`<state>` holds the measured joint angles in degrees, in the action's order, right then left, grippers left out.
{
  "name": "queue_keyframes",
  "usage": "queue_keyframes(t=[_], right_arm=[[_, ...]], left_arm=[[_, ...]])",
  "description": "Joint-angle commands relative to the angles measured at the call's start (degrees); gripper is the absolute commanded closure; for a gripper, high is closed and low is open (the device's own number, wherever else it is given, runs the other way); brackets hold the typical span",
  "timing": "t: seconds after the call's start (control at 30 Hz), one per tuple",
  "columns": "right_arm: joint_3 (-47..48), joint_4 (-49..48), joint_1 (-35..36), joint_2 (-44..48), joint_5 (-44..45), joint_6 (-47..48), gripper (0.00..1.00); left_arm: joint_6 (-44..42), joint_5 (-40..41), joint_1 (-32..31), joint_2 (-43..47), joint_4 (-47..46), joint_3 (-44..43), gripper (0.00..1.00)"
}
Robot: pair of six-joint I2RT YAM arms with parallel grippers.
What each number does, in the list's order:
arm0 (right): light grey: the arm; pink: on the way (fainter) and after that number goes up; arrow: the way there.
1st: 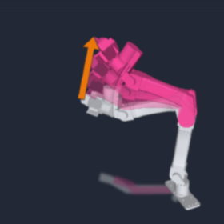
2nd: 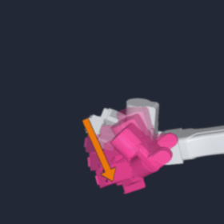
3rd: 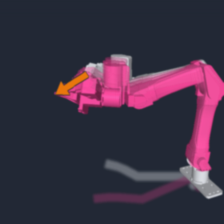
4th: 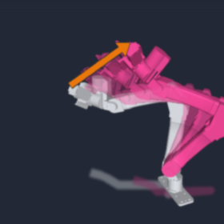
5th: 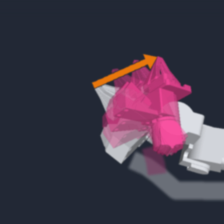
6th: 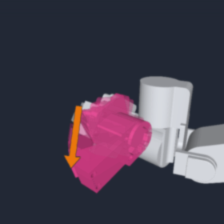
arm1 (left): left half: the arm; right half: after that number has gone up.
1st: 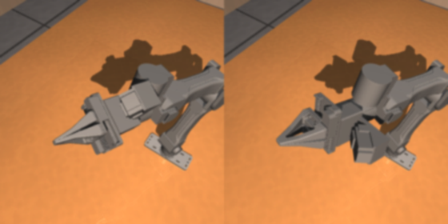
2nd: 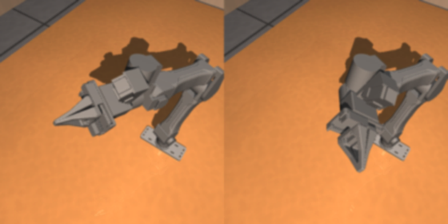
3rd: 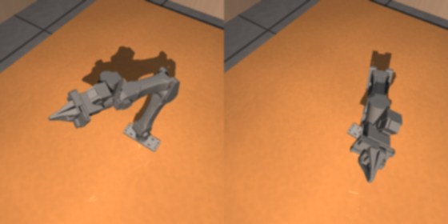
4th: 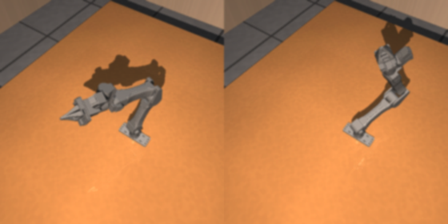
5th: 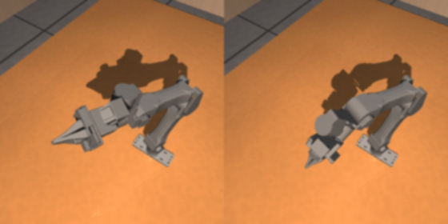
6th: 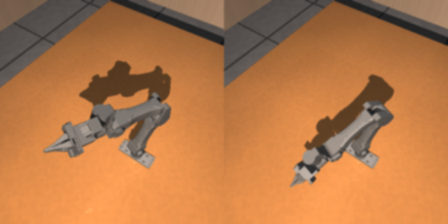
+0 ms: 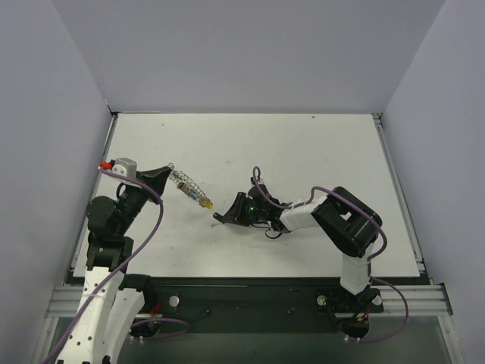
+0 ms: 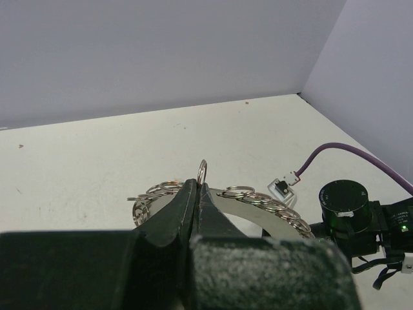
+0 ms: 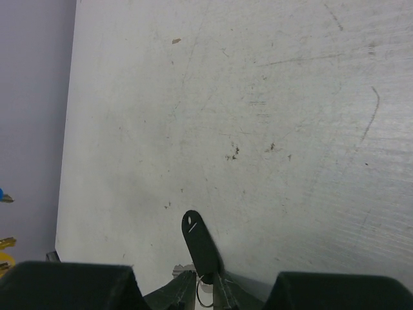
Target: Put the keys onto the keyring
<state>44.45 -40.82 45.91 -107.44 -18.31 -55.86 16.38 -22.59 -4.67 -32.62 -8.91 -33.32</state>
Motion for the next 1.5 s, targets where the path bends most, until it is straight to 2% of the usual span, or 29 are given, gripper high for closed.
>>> queue_keyframes(t=[0.0,0.07,0.23,0.47,0.7,0.97,1.17,1.3,1.47], right_arm=[[1.69,6.63,1.11,-3.30,2.84,2.42,0.80],[2.05,7.07,1.29,-3.57,3.19,2.68,0.82],[1.61,7.59,1.29,-2.26,3.71,3.56,1.00],[0.56,8.82,0.41,2.67,4.51,6.89,1.00],[-2.17,9.00,-3.01,11.97,1.52,11.29,1.00],[-5.16,9.00,-10.22,22.96,-12.17,19.28,1.00],[-1.82,17.60,-12.51,31.84,-22.20,30.52,1.00],[2.91,26.57,-13.04,36.23,-29.14,36.33,1.00],[5.12,32.89,-13.74,41.77,-30.39,40.29,1.00]], left_arm=[[0.93,-0.26,0.36,1.07,-5.51,-0.69,1.00],[0.85,-0.26,0.45,1.24,-5.51,-0.69,1.00],[0.84,-0.09,0.36,1.16,-5.51,-0.60,1.00],[0.58,-0.70,0.36,1.07,-5.60,-0.60,1.00],[-0.21,-3.33,0.27,0.19,-5.86,-0.78,1.00],[0.41,-11.40,0.18,-2.44,-7.96,-1.13,1.00],[0.67,-20.72,-0.78,-4.99,-10.33,-2.27,1.00],[-2.05,-22.32,-4.81,-5.52,-10.78,-3.06,1.00],[-6.53,-23.64,-13.68,-7.10,-10.69,-4.21,1.00]])
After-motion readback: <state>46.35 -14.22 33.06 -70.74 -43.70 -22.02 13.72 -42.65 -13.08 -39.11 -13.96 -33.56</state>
